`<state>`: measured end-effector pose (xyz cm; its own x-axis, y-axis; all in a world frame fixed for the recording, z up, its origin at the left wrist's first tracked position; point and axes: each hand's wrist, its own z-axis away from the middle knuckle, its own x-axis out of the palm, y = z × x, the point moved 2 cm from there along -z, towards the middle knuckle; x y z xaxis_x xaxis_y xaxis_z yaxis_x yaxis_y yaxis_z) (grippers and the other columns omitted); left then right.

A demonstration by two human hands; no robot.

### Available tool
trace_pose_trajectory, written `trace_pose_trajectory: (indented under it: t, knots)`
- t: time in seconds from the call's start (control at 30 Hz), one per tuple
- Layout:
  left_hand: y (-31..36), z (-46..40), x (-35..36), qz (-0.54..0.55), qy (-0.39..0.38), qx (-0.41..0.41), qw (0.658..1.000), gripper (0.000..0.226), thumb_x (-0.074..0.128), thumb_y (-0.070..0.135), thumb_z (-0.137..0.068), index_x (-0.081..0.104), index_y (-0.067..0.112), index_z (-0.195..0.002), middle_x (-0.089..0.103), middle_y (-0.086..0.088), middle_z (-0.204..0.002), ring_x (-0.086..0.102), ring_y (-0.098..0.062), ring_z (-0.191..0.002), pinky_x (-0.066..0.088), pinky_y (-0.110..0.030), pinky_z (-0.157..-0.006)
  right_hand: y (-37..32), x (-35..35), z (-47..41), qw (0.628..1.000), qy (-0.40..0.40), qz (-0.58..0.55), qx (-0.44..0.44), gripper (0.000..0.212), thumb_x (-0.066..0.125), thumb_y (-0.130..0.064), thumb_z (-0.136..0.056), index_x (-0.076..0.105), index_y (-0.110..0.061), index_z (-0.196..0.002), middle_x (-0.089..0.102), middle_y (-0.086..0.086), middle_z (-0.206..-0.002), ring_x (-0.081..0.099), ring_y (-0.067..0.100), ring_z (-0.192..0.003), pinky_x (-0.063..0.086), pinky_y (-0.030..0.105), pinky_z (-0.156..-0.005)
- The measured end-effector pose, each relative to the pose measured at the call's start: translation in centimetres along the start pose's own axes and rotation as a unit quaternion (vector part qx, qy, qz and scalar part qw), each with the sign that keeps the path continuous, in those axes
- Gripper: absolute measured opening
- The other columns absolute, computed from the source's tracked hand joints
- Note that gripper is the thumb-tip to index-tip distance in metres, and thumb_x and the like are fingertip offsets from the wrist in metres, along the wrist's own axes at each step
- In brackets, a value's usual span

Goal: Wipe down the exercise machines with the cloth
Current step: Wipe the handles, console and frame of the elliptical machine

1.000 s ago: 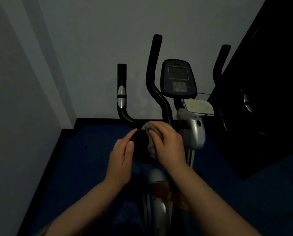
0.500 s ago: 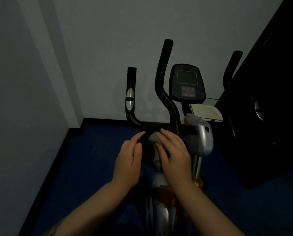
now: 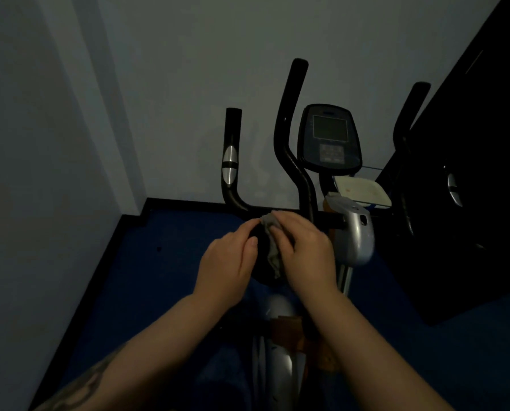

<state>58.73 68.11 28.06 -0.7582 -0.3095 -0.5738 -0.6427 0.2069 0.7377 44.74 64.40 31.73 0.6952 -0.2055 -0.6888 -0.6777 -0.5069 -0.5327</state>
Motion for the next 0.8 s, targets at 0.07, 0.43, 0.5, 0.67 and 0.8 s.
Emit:
trace_pose_trajectory:
  t: [0.07, 0.43, 0.5, 0.67, 0.8]
  knots:
    - [0.0, 0.2, -0.1, -0.009, -0.002, 0.005, 1.0, 0.056, 0.017, 0.05, -0.097, 0.043, 0.026, -0.141, 0.064, 0.002, -0.102, 0.057, -0.013, -0.085, 0.049, -0.039, -0.076, 0.3, -0.1, 2.0, 1.0, 0.015, 0.01, -0.011, 0.034, 0.061, -0.019, -0.094, 0.062, -0.019, -0.127, 0.059, 0.0, -0.132, 0.05, 0.007, -0.118, 0.041, 0.022, -0.1]
    - [0.6, -1.5, -0.9, -0.07, -0.029, 0.075, 0.994, 0.048, 0.029, 0.039, -0.096, 0.048, 0.02, -0.137, 0.063, 0.006, -0.086, 0.053, -0.013, -0.069, 0.031, -0.028, -0.06, 1.0, 0.1, 3.1, 0.999, 0.021, 0.016, -0.037, 0.039, 0.047, -0.029, -0.097, 0.057, -0.017, -0.133, 0.054, 0.001, -0.137, 0.047, 0.008, -0.123, 0.033, 0.013, -0.106]
    - [0.4, -1.3, -0.9, -0.048, -0.031, 0.097, 0.994, 0.051, 0.03, 0.038, -0.097, 0.046, 0.017, -0.14, 0.066, 0.002, -0.104, 0.057, -0.014, -0.079, 0.039, -0.027, -0.065, 1.2, 0.1, 2.5, 0.998, 0.025, 0.017, -0.051, 0.038, 0.048, -0.028, -0.097, 0.06, -0.015, -0.13, 0.057, 0.002, -0.133, 0.047, 0.006, -0.121, 0.034, 0.014, -0.105]
    - [-0.7, -1.4, -0.8, -0.01, -0.044, 0.152, 0.987, 0.046, 0.035, 0.032, -0.098, 0.046, 0.014, -0.139, 0.059, -0.002, -0.127, 0.061, -0.016, -0.098, 0.05, -0.03, -0.078, 1.1, -0.1, 1.1, 0.999, -0.005, -0.03, -0.027, 0.035, 0.053, -0.024, -0.097, 0.06, -0.015, -0.129, 0.058, 0.0, -0.132, 0.05, 0.003, -0.12, 0.036, 0.013, -0.104]
    - [-1.0, -1.0, -0.6, -0.014, -0.037, 0.149, 0.988, 0.048, 0.033, 0.033, -0.098, 0.043, 0.013, -0.141, 0.059, -0.004, -0.128, 0.063, -0.018, -0.097, 0.053, -0.035, -0.075, 1.6, -0.3, 3.1, 0.997, 0.033, 0.012, -0.067, 0.037, 0.048, -0.028, -0.096, 0.061, -0.014, -0.128, 0.057, 0.001, -0.133, 0.051, 0.008, -0.121, 0.033, 0.012, -0.106]
